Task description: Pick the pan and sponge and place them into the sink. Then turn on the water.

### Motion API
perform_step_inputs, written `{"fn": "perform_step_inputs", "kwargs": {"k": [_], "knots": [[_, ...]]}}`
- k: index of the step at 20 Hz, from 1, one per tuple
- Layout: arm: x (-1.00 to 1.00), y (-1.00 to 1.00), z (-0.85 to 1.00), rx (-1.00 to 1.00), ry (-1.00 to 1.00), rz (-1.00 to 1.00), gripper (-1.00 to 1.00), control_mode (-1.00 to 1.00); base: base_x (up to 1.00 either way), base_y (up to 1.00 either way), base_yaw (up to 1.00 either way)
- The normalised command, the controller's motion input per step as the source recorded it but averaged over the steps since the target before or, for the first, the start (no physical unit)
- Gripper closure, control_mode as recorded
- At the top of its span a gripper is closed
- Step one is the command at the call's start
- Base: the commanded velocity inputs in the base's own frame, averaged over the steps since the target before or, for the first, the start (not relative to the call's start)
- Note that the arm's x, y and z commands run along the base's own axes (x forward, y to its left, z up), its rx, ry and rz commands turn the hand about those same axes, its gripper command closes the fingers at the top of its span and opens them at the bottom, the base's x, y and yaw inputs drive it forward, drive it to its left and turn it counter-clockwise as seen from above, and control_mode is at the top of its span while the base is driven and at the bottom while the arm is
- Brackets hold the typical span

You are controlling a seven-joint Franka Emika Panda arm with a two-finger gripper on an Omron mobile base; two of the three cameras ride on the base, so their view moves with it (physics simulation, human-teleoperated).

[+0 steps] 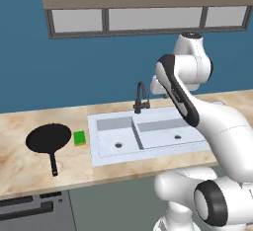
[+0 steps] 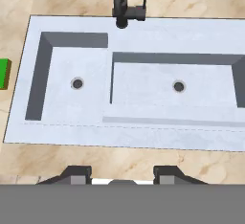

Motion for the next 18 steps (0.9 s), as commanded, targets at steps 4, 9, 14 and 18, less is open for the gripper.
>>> {"fn": "perform_step_inputs", "kwargs": {"k": [4,9,14,18], "knots": [[0.00,0.06,-0.02,0.00,0.00,0.00,-1.00,-1.00,0.00,0.00,0.00],[0.00,0.18,-0.07,0.00,0.00,0.00,-1.00,-1.00,0.00,0.00,0.00],[0.00,0.27,-0.12,0.00,0.00,0.00,-1.00,-1.00,0.00,0.00,0.00],[0.00,0.32,-0.17,0.00,0.00,0.00,-1.00,-1.00,0.00,0.00,0.00]]}}
